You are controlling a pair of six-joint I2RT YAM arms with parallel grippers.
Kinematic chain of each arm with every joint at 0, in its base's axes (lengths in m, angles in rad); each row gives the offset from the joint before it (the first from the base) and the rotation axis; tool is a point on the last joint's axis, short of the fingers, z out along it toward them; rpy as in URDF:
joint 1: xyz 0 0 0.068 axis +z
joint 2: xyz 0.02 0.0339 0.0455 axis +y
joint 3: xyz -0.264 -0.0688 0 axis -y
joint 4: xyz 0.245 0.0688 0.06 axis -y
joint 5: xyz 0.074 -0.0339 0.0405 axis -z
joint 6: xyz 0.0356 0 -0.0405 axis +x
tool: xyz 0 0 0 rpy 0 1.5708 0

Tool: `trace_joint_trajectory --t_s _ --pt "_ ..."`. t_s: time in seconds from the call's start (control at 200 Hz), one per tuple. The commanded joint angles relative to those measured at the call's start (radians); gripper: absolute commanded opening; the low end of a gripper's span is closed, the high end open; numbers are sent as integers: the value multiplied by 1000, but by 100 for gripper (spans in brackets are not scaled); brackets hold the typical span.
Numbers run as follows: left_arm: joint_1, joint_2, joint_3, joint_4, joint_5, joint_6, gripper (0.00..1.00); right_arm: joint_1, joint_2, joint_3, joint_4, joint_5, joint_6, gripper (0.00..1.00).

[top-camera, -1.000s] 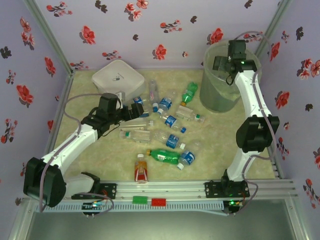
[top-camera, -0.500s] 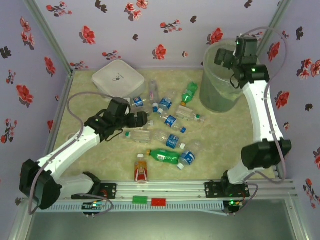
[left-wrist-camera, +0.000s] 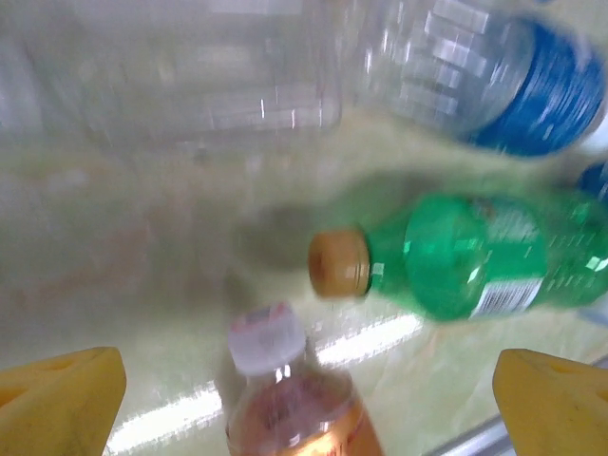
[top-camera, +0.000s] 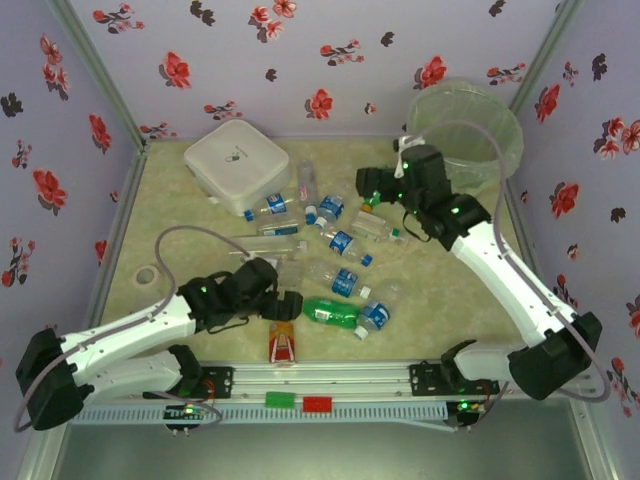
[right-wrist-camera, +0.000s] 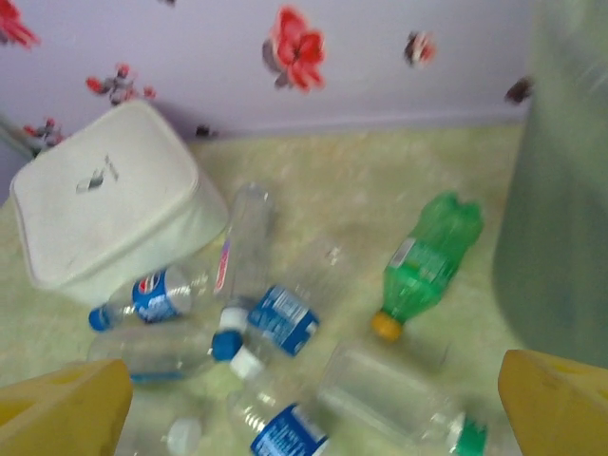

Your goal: Put the plastic bottles in the bin

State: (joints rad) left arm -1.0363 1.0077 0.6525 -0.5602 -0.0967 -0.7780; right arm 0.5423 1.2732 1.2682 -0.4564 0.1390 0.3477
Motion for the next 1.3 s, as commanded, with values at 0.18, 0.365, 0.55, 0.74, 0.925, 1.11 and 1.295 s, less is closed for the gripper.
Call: trace_joint_trajectory --t_s 0.18,0.365,0.55,0.74,0.925,1.11,1.295 --pt "-166 55 -86 2 -43 -211 100 103 -70 -242 149 66 111 100" --pt "-176 127 -103 -18 -40 -266 100 113 -4 -214 119 45 109 100" --pt "-179 173 -104 -22 -41 -284 100 127 46 -181 107 57 102 100" --pt "-181 194 -124 -20 -37 -294 91 128 86 -170 98 53 93 100" --pt "-182 186 -137 -4 -38 -266 70 128 114 -150 61 82 104 100" --pt "-180 154 -133 -33 -65 -237 49 127 121 -142 77 33 99 100" --pt "-153 81 -78 -68 -129 -191 46 115 115 -125 87 30 128 100"
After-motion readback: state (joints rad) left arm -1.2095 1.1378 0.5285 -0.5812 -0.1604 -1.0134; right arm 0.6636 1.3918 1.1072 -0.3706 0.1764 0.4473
